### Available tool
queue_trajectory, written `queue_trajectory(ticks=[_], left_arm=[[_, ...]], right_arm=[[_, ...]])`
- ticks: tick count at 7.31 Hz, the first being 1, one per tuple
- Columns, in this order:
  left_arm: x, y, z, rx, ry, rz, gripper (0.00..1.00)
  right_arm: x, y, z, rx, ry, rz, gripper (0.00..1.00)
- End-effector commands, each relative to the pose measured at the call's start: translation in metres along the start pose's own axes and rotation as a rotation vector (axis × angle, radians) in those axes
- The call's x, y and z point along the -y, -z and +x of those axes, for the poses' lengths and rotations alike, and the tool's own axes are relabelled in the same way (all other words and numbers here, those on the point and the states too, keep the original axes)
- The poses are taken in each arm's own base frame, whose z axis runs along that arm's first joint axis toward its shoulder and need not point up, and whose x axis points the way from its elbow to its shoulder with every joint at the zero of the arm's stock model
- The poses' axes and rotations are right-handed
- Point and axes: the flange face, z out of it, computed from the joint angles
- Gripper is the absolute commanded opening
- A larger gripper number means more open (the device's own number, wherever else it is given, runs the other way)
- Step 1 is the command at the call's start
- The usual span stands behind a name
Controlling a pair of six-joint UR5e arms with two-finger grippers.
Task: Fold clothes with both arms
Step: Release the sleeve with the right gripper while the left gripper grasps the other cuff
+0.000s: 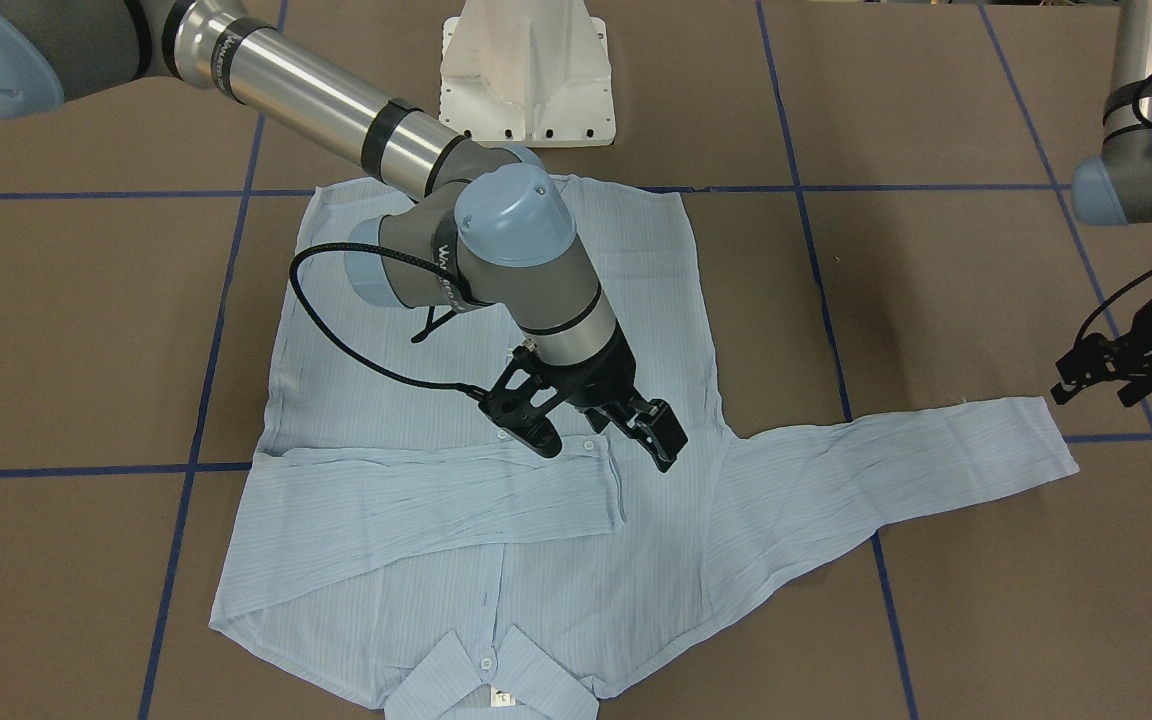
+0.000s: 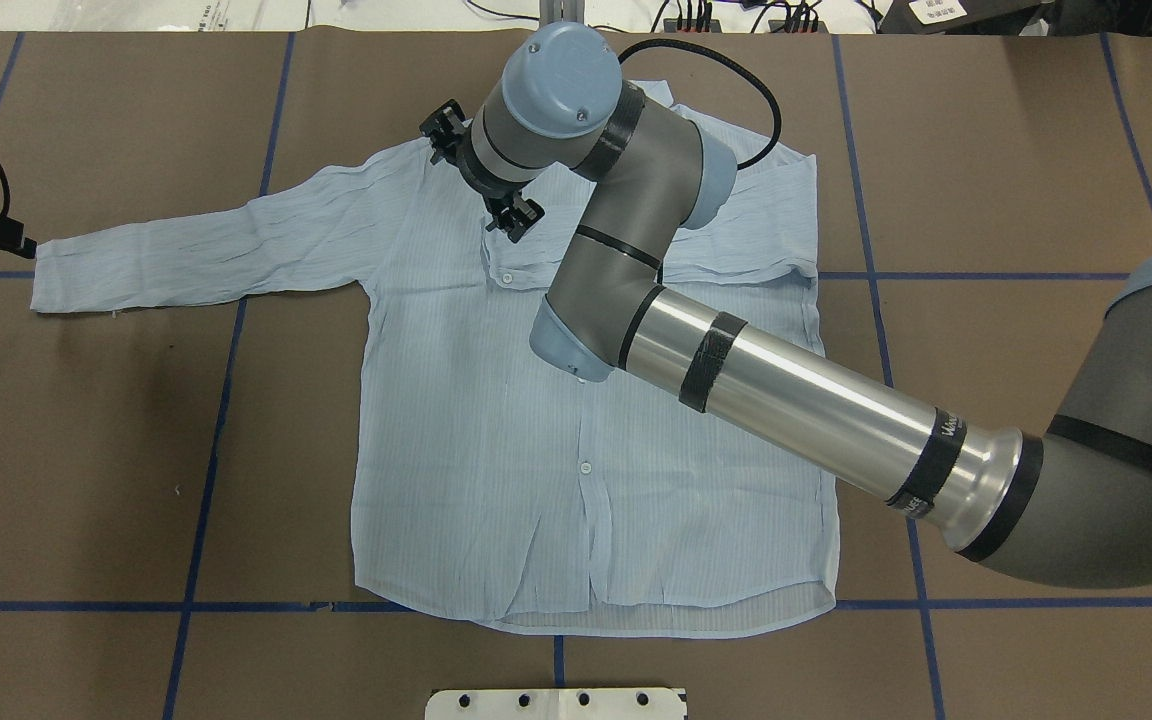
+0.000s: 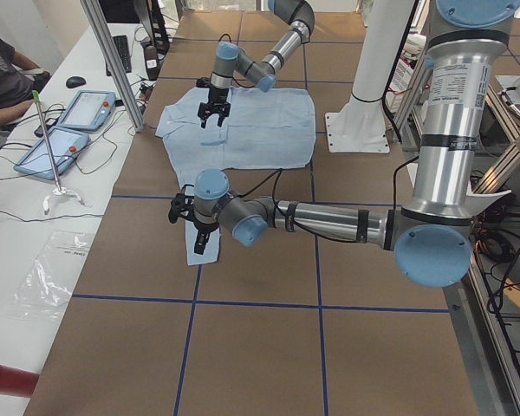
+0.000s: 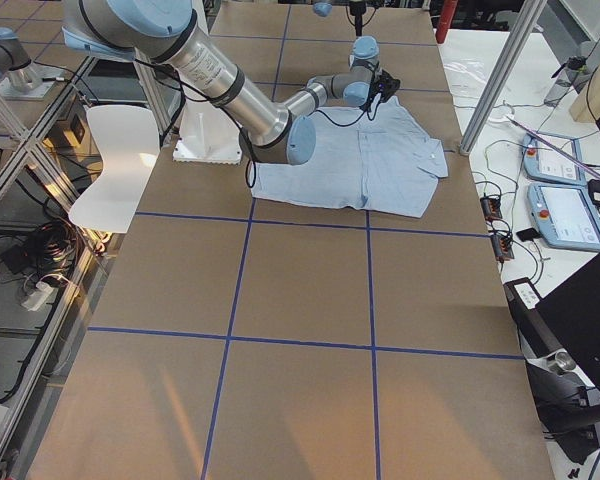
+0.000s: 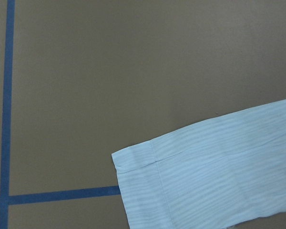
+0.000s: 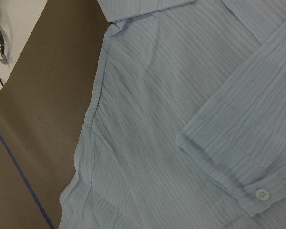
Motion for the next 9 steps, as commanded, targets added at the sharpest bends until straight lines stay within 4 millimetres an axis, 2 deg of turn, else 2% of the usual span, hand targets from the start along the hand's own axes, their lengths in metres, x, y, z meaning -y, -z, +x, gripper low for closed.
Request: queue_trajectory(ticks=[1, 3, 4, 5, 6, 9], left_arm=[[-0.004, -0.03, 0.01, 0.004, 0.036, -0.045, 0.79], [-0.012, -0.042, 0.003, 0.013, 0.046, -0.073, 0.72], [-0.017, -0.047, -0.006, 0.023, 0.056, -0.087, 0.72], [-0.017, -0.048, -0.007, 0.022, 0.06, -0.088, 0.71], [-0.019, -0.05, -0.011, 0.027, 0.065, -0.095, 0.66], [-0.02, -0.052, -0.009, 0.028, 0.065, -0.099, 0.6]], right_arm=[[0.009, 0.004, 0.012, 0.004, 0.003, 0.001, 0.99], [0.011, 0.002, 0.016, -0.002, 0.008, 0.003, 0.99], [0.011, 0.002, 0.016, -0.002, 0.008, 0.003, 0.99], [0.011, 0.002, 0.016, -0.002, 0.007, 0.003, 0.99], [0.01, 0.003, 0.016, -0.001, 0.009, 0.002, 0.99], [0.011, 0.009, 0.015, 0.007, 0.01, 0.001, 0.99]])
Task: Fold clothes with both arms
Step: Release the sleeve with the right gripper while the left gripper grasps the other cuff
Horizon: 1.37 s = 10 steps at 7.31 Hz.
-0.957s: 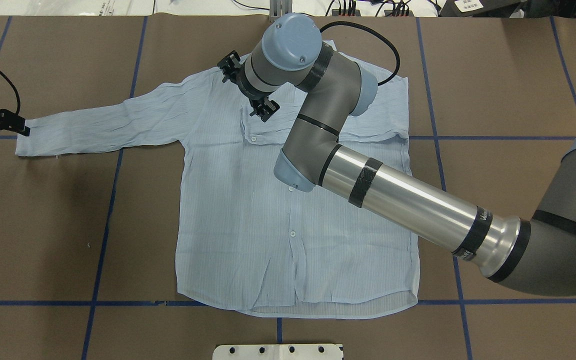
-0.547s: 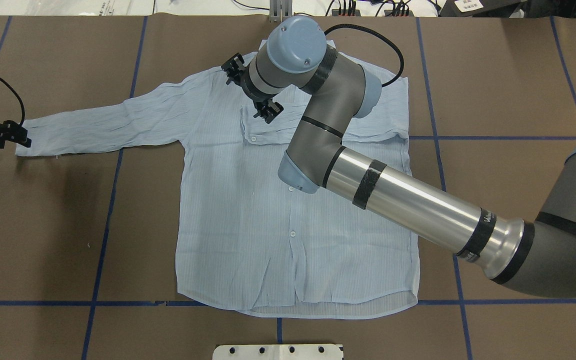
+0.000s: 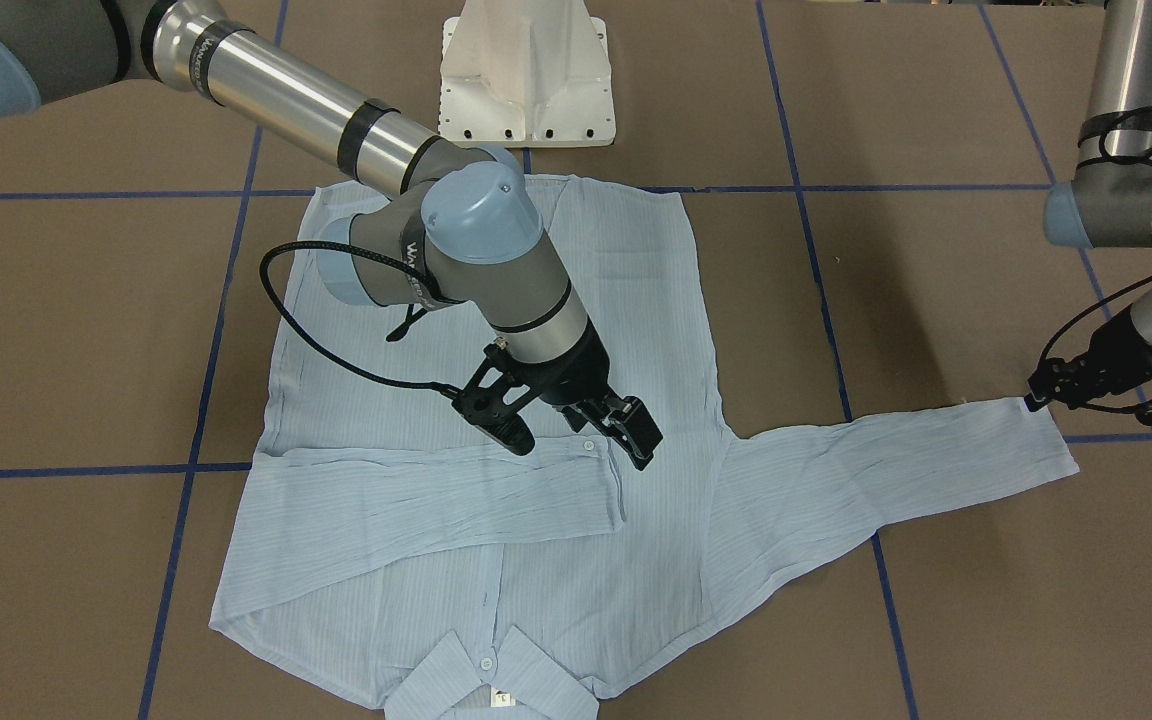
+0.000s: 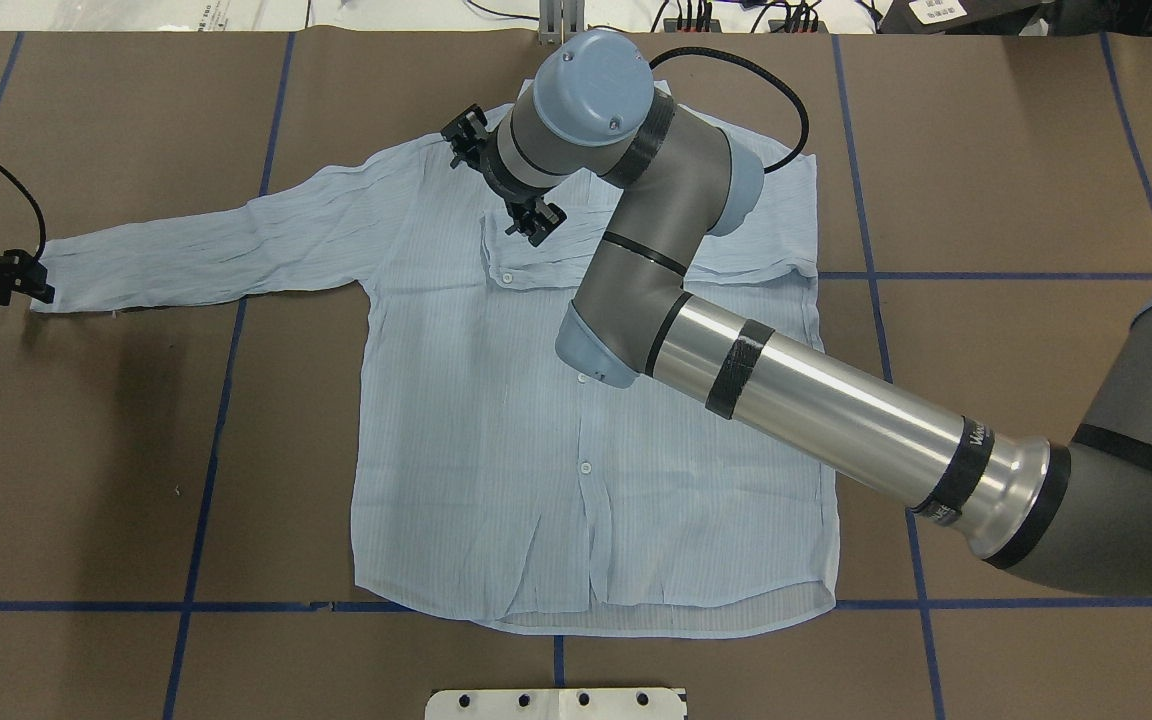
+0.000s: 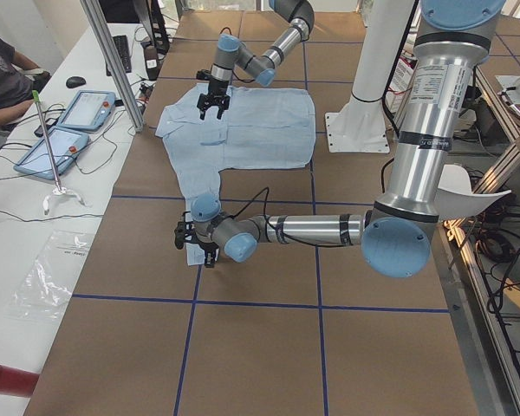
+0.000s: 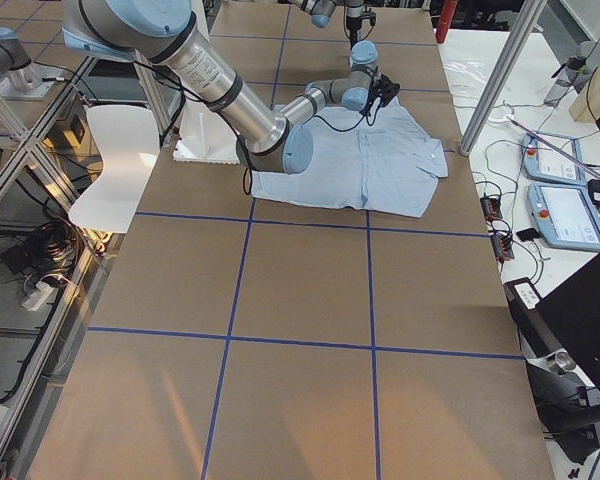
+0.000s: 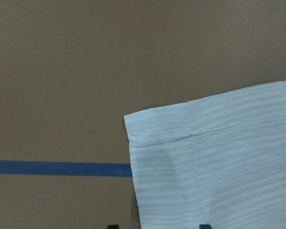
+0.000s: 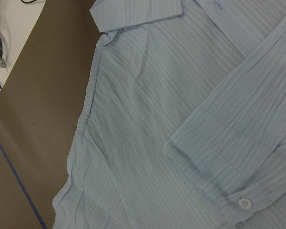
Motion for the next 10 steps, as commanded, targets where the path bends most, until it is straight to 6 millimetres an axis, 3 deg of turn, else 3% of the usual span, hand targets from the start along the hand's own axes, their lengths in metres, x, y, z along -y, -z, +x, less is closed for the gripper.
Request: queue_trajectory(ticks=[1, 3, 8, 9, 10], left_arm=[[-0.001, -0.002, 0.001, 0.0, -0.001, -0.004, 0.57], [-0.003, -0.005, 0.007, -0.004, -0.011, -0.011, 0.55], [-0.005, -0.008, 0.006, -0.002, -0.017, -0.016, 0.33], [-0.005, -0.008, 0.006, -0.002, -0.012, -0.016, 0.22], [-0.004, -0.006, 0.01, -0.006, -0.017, -0.012, 0.0]], right_arm=[[0.015, 0.009, 0.012, 0.008, -0.003, 0.007, 0.99], [0.028, 0.015, 0.028, 0.01, -0.007, 0.012, 0.99], [0.029, 0.016, 0.029, 0.009, -0.008, 0.012, 0.99], [0.029, 0.016, 0.029, 0.009, -0.008, 0.012, 0.99], [0.034, 0.018, 0.028, 0.007, -0.011, 0.007, 0.99]])
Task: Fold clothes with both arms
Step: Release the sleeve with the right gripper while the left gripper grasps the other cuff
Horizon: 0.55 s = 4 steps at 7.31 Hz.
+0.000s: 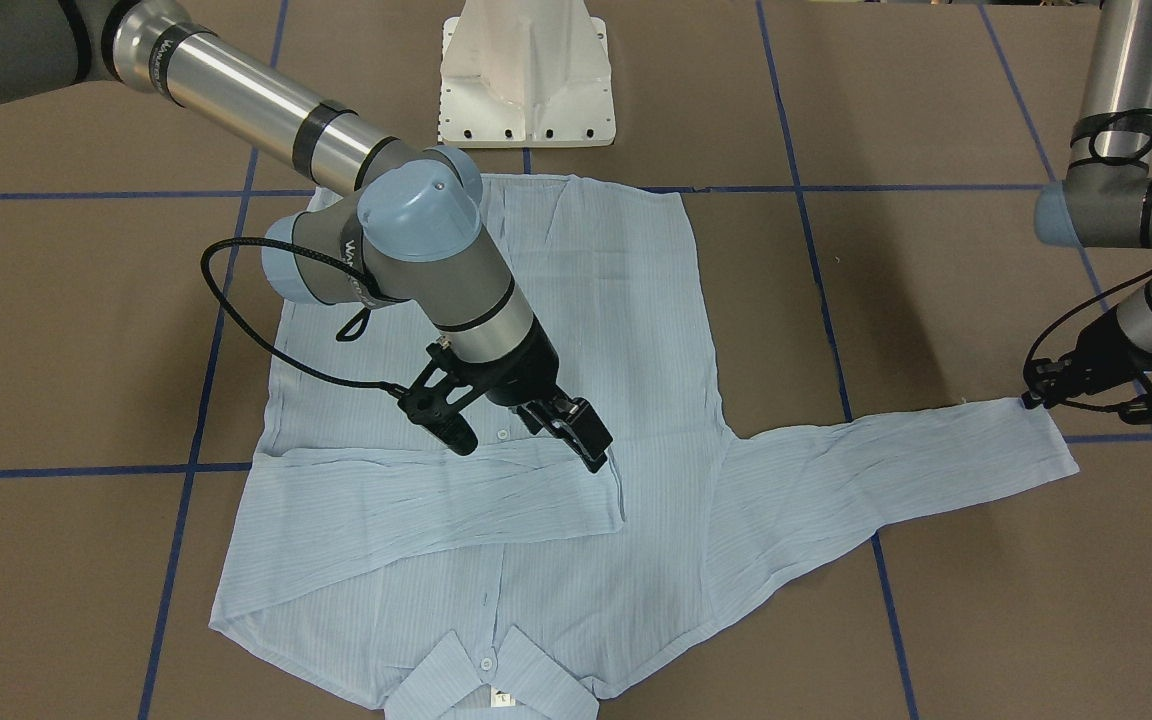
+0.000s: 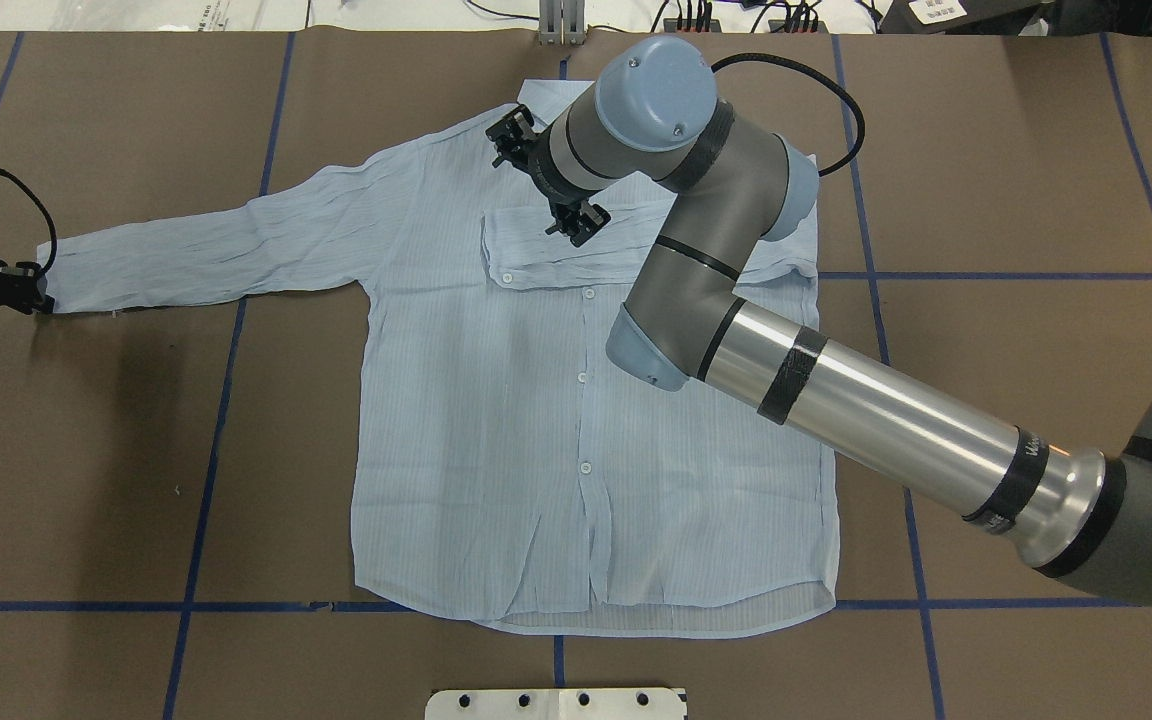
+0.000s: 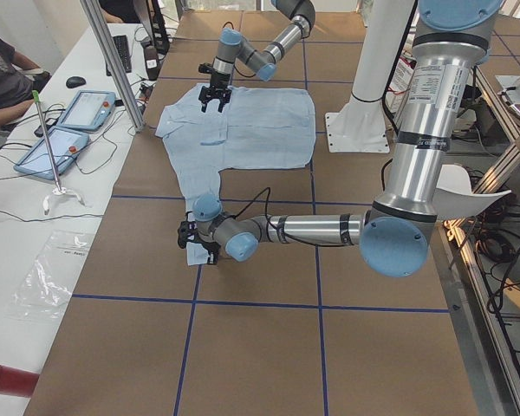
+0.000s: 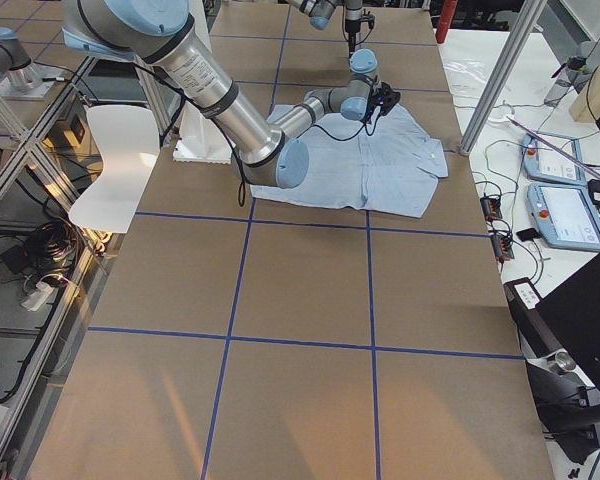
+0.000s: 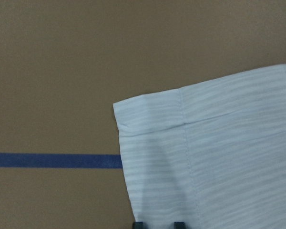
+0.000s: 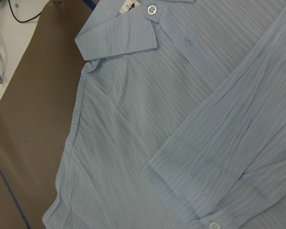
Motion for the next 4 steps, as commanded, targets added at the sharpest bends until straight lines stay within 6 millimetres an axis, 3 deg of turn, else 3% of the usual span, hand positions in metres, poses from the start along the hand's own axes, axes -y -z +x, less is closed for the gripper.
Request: queue_trajectory(ticks=[1, 2, 4], left_arm=[[0.002, 0.004, 0.007, -0.01, -0.006, 0.007, 0.0], [0.0, 0.007, 0.014, -0.057, -0.008, -0.028, 0.0], [0.004, 0.053, 0.074, -0.155, 0.014, -0.002, 0.0]], right_arm=[[0.01, 0.005, 0.0, -0.011, -0.008, -0.021, 0.99], [0.021, 0.012, 0.01, -0.011, -0.008, -0.027, 0.99], [0.064, 0.04, 0.046, -0.027, 0.039, -0.056, 0.99]])
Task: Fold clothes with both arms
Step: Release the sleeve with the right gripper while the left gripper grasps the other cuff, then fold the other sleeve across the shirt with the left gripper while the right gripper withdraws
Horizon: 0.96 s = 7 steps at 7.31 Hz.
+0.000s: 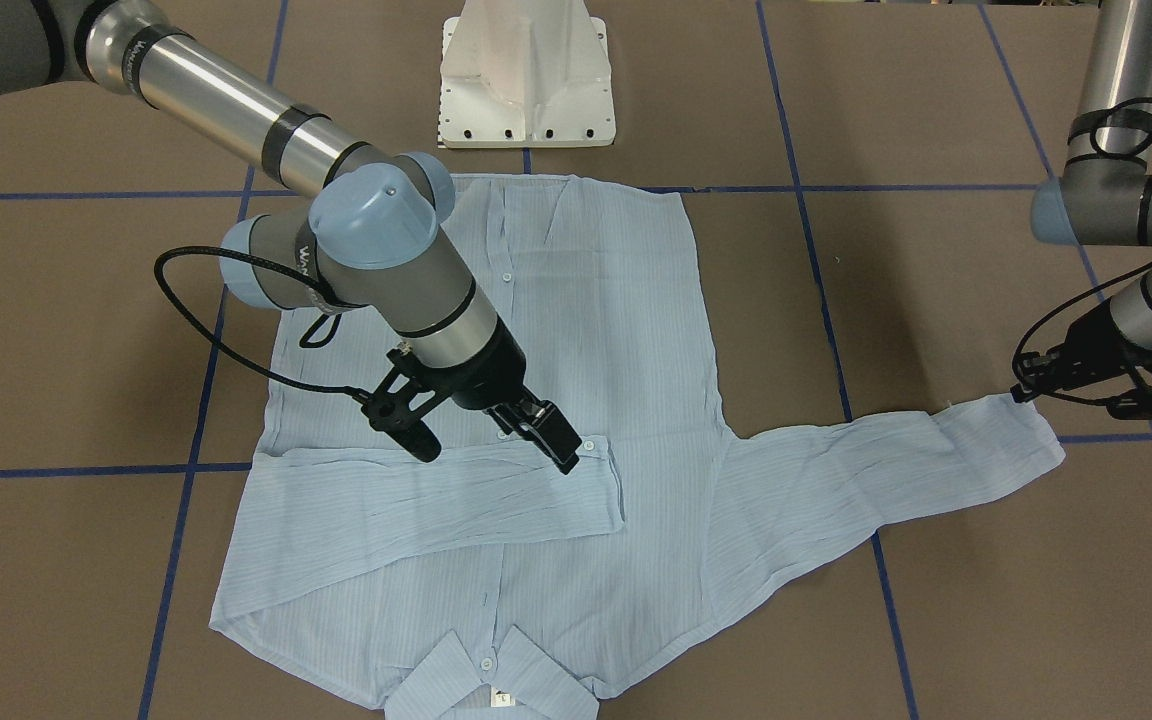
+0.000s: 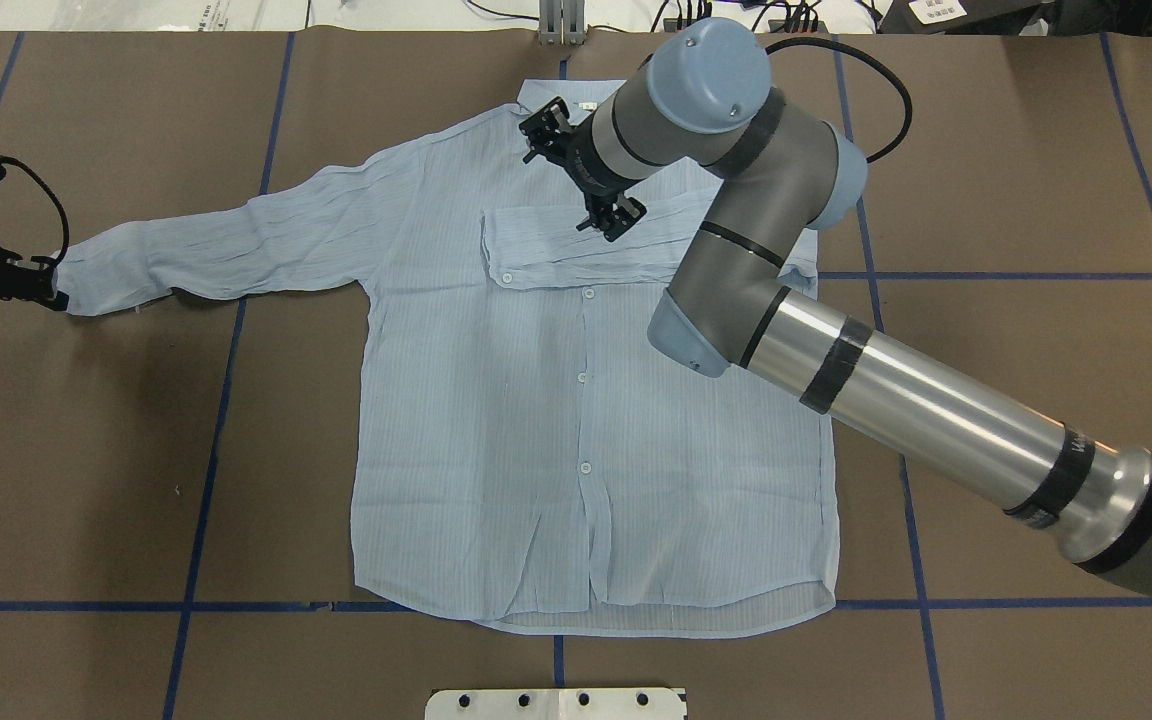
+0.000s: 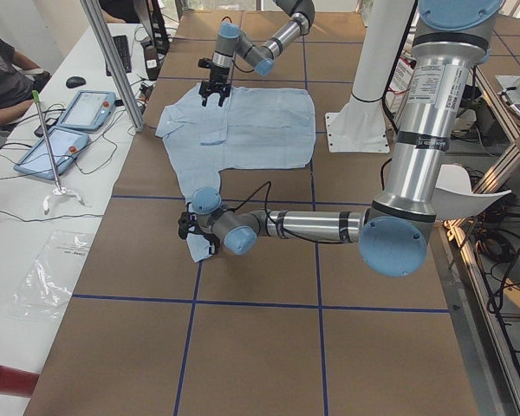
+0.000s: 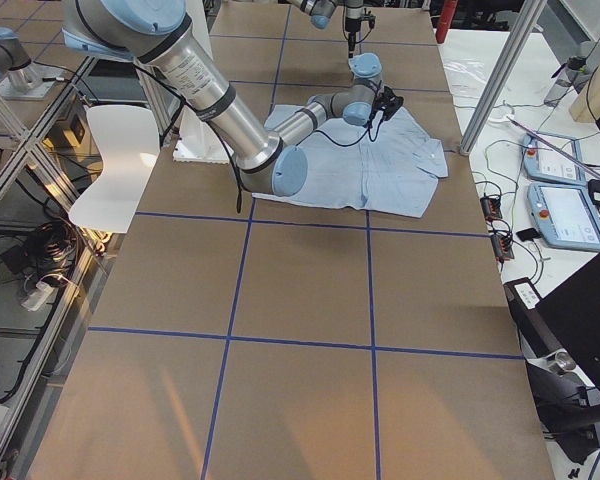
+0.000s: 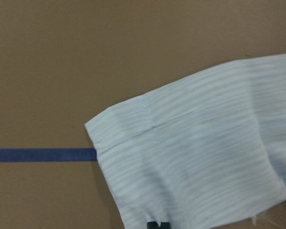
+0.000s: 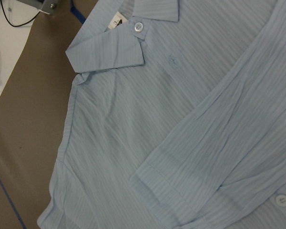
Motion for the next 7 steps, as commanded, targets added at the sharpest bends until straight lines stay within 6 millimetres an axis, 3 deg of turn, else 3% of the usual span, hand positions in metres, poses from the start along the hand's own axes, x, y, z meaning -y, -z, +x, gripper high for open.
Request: queue_trajectory(ticks=[1, 2, 4, 6, 7], left_arm=[[0.01, 0.051, 0.084, -0.105, 0.027, 0.062, 0.0], [0.028, 0.076, 0.137, -0.145, 0.042, 0.095, 0.0], [0.032, 0.084, 0.274, -0.248, 0.123, 0.066, 0.0], [0.009, 0.076, 0.418, -0.337, 0.249, 0.075, 0.0], [-0.006, 0.073, 0.48, -0.38, 0.309, 0.085, 0.0]], right_arm=[[0.069, 0.035, 0.05, -0.039, 0.074, -0.024, 0.99], [0.117, 0.047, 0.086, -0.077, 0.128, -0.022, 0.99], [0.198, 0.069, 0.161, -0.152, 0.266, 0.005, 0.99], [0.257, 0.093, 0.221, -0.208, 0.311, 0.039, 0.99], [0.269, 0.096, 0.242, -0.232, 0.335, 0.043, 0.99]])
